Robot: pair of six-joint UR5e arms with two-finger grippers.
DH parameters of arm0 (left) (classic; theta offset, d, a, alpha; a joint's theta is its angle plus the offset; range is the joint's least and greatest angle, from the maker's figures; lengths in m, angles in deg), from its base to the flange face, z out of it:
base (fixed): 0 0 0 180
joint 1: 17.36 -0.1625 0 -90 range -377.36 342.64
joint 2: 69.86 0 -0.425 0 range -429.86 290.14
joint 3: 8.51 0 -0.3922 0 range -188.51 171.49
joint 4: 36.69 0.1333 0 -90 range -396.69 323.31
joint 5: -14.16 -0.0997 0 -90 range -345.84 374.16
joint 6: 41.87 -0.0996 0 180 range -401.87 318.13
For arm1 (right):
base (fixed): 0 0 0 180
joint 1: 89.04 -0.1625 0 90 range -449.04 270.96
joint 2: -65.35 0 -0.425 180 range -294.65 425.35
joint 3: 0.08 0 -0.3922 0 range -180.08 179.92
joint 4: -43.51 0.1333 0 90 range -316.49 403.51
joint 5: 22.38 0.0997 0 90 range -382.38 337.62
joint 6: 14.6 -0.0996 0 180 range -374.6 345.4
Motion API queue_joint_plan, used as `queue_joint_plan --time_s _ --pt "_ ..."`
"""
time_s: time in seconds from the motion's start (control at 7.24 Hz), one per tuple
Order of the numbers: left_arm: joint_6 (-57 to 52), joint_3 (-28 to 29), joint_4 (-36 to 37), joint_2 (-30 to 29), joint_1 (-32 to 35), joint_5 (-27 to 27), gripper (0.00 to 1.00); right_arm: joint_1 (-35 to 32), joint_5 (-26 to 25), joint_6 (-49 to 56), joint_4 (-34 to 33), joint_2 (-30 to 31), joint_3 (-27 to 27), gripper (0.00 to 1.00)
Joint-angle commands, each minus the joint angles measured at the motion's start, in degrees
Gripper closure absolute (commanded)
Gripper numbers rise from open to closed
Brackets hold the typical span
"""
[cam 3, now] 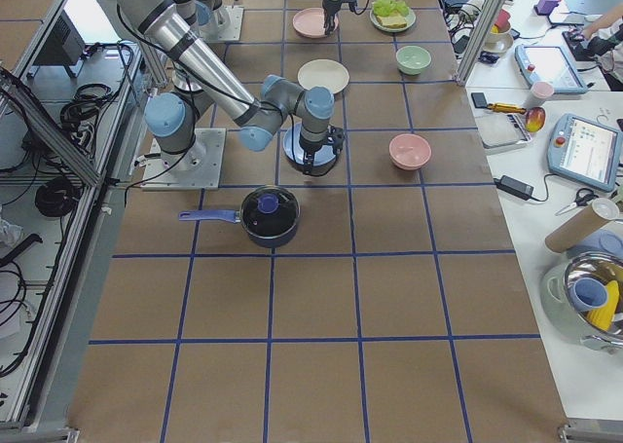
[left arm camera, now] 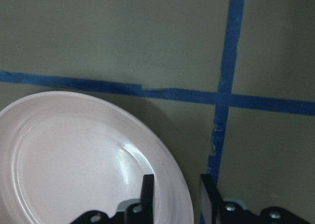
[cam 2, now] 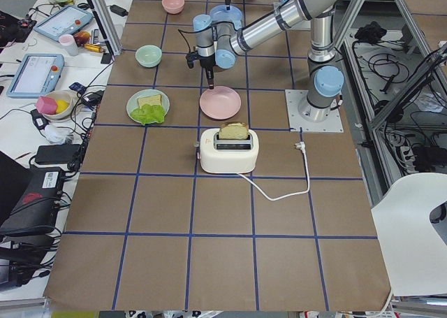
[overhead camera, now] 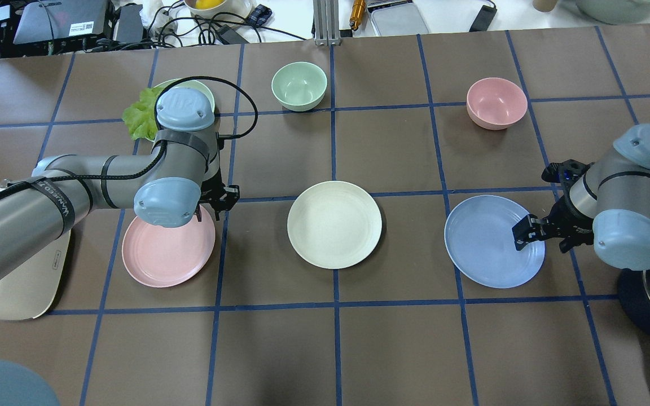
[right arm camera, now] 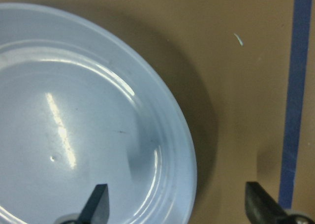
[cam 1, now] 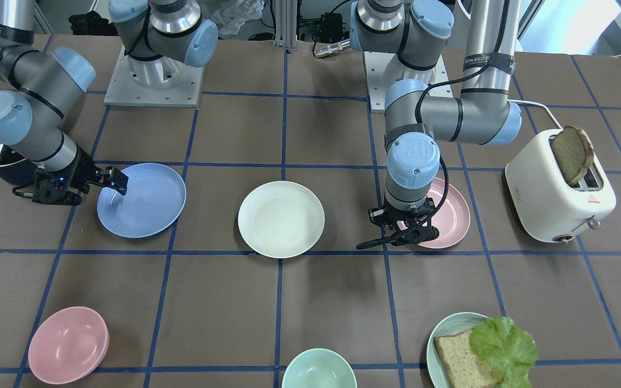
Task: Stack three plates with pink and blue
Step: 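Lower both grippers and grasp the rims of the pink and blue plates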
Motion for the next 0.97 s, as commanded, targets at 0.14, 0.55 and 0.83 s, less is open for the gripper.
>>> queue_joint_plan --time_s 0.14,0.55,0.83 --pt "1.9 0.11 0.08 -0.89 -0.01 0.17 0.67 0.02 0.55 0.0 -0.14 -0.41 0.0 0.05" --pt "1.55 0.02 -0.01 -0.98 -0.01 0.17 0.72 0.02 0.74 -0.09 -0.14 -0.41 -0.08 0.44" --pt "1.73 0.02 0.08 -1.06 -0.01 0.34 0.73 0.02 0.82 -0.09 -0.06 -0.41 -0.08 0.65"
